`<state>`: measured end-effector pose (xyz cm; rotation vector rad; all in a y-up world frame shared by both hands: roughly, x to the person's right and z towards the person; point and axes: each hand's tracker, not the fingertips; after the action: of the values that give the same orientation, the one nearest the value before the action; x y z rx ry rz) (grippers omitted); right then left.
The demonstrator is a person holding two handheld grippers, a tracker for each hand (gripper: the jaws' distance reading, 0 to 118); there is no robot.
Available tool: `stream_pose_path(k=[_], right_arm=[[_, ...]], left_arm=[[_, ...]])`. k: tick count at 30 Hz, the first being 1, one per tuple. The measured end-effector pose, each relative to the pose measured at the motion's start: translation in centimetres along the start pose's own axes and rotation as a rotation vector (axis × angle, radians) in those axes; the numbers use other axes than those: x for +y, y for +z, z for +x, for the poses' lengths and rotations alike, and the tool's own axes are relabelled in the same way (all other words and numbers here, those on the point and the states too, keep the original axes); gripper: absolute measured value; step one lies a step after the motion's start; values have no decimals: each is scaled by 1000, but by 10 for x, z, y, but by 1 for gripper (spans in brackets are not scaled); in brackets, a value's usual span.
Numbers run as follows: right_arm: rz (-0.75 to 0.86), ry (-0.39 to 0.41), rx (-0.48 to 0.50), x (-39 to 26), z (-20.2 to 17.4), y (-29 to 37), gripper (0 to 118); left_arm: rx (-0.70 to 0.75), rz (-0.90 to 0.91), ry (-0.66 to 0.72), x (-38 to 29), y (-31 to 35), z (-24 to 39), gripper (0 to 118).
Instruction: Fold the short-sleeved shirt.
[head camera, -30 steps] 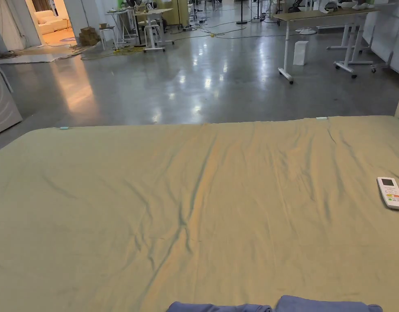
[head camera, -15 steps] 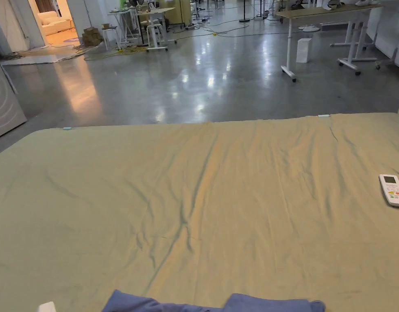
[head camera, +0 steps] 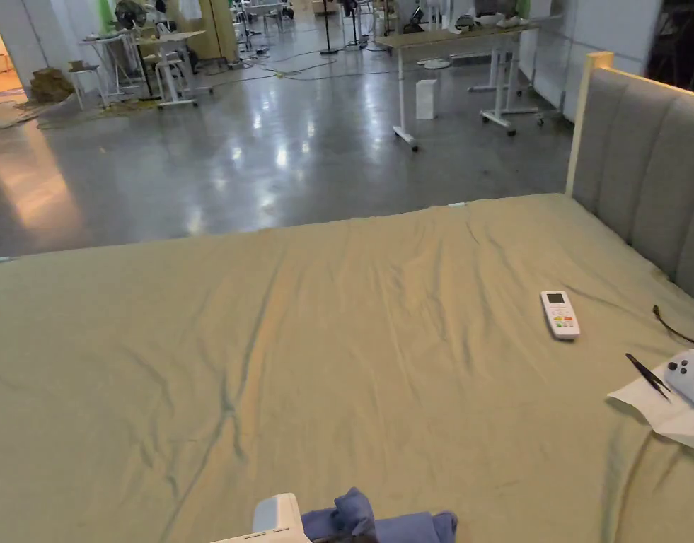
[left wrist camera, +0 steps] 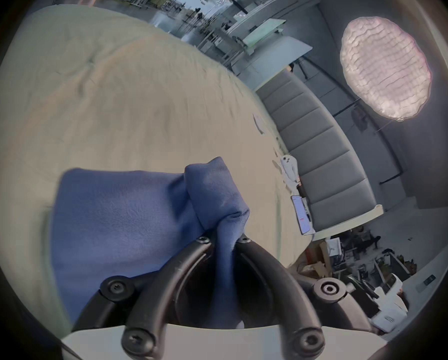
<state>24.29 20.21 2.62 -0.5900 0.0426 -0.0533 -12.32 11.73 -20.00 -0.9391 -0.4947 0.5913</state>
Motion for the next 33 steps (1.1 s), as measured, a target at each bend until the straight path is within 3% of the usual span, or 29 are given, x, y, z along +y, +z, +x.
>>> stream_pose_path(k=[3,4,6,8,9,10,11,13,18,22,28,31,33], right_arm=[[-6,-14,-47,-7,13,9,0],[-11,-28,-56,-8,18,13,0],[-18,-61,-77,-14,26,16,0],[-32,-94,-85,-20,35,16,0],[-38,-104,-88,-22,38,16,0],[-42,-112,-91,-23,39,15,0],[-45,-118,-91,-24,40,14,0],[-52,-121,-88,-26,42,12,0],[-45,-83,-86,-21,34,16,0],[-51,-87,-51,-20,26,7,0],[-90,-100,202,8,-17,-50,0],[-120,-163,330,27,-47,-98,0],[-117,-241,480,46,-70,-128,0]], left_arm=[[5,-61,-37,1,-17,19,100],[6,-28,-57,0,-11,26,104],[-92,90,-75,3,8,25,102],[-143,174,24,1,33,28,96],[-132,198,130,-2,37,21,82],[-146,217,196,-5,37,11,61],[-129,185,250,-9,34,-2,28],[-72,96,220,-19,11,-5,7],[78,-93,209,-49,-55,-7,3],[88,-45,170,-46,-47,25,1],[-115,101,68,-33,21,22,1],[-85,170,49,-37,69,21,1],[-34,196,49,-42,93,10,1]])
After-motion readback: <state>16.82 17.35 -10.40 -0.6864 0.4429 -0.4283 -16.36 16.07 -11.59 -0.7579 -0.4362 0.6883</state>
